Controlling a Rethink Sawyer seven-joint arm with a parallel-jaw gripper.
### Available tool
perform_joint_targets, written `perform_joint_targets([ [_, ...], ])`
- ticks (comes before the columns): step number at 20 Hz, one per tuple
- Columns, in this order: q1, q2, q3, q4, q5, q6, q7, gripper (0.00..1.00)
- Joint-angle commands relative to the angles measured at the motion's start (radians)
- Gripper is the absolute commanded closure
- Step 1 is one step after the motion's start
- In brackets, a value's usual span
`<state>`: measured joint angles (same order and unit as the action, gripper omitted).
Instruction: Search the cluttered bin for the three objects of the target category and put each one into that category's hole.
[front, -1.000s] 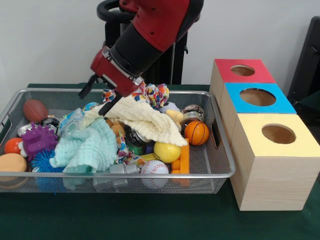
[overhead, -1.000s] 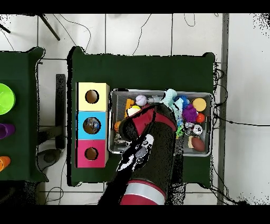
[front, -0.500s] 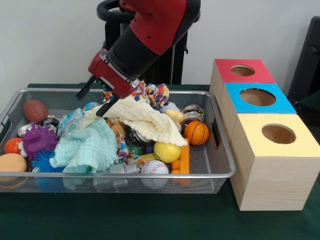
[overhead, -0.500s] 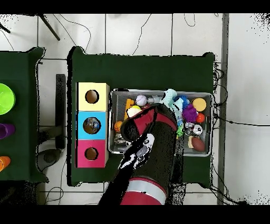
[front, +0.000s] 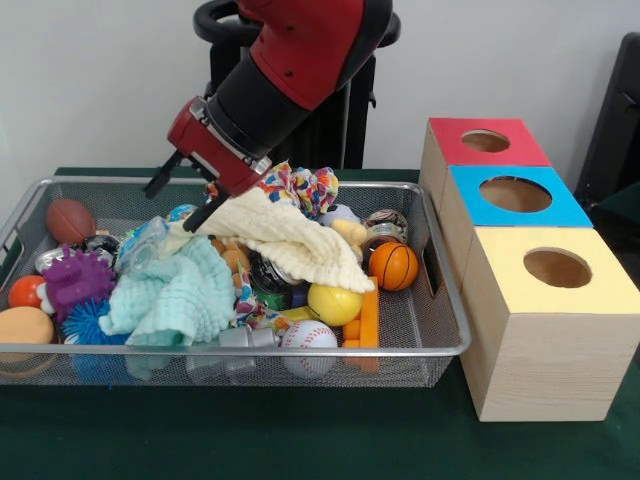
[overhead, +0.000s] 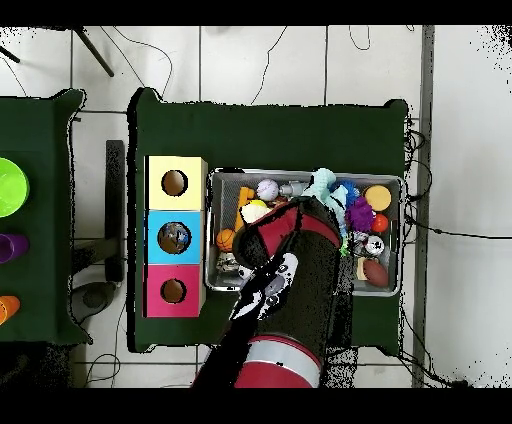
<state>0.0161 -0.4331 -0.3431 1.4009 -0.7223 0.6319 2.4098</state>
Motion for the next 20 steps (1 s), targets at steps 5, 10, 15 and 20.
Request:
perform_joint_targets([
  [5,-0.043,0.032,0.12,0.068,-0.057,-0.094,-0.123,0.0],
  [10,-0.054,0.033,0.124,0.071,-0.064,-0.113,-0.122,0.0],
  [15,-0.06,0.039,0.125,0.074,-0.067,-0.131,-0.111,0.0],
  [20,-0.057,0.041,0.123,0.078,-0.063,-0.135,-0.1,0.0],
])
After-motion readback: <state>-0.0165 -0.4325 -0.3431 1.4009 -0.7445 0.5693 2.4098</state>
